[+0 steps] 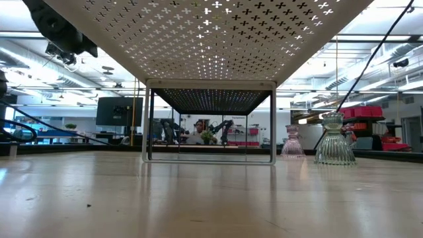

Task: Pick & Place candle stick holders
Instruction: Put the green glass candle holder on the black shelf

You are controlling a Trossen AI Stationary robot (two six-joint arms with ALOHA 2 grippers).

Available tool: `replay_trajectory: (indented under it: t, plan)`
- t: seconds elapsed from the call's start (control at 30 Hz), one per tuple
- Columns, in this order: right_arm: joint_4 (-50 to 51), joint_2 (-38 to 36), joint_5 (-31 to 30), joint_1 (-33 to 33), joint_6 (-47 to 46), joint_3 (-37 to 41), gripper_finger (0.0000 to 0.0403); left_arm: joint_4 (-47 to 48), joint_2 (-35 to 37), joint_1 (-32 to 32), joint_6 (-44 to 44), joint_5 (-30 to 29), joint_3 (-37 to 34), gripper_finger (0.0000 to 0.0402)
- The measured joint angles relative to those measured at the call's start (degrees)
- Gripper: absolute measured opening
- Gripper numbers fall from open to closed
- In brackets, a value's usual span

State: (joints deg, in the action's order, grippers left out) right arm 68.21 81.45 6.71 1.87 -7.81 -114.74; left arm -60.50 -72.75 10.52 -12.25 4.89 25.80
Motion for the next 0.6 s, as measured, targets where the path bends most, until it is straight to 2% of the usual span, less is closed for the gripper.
replay_trajectory:
  t: [0.13,0.23,0.4,0.6]
  plan:
    - [1.1,-0.2,-2.1,0.4,0.1,3.0,0.0,-0.3,5.5,0.0,-0.6,0.0,0.0,0.0289]
    - [3.5,-0.3,-3.8,0.6,-0.3,8.4,0.0,-0.2,9.0,-0.3,-0.7,0.0,0.0,0.0289]
    - [5.2,-1.9,-7.9,1.2,-3.3,20.9,0.0,0.1,13.0,-0.8,-0.7,0.0,0.0,0.0289]
    - [-0.2,-5.9,-9.8,3.2,-8.8,37.2,0.0,3.2,14.9,-0.9,-0.7,0.0,0.0,0.0289]
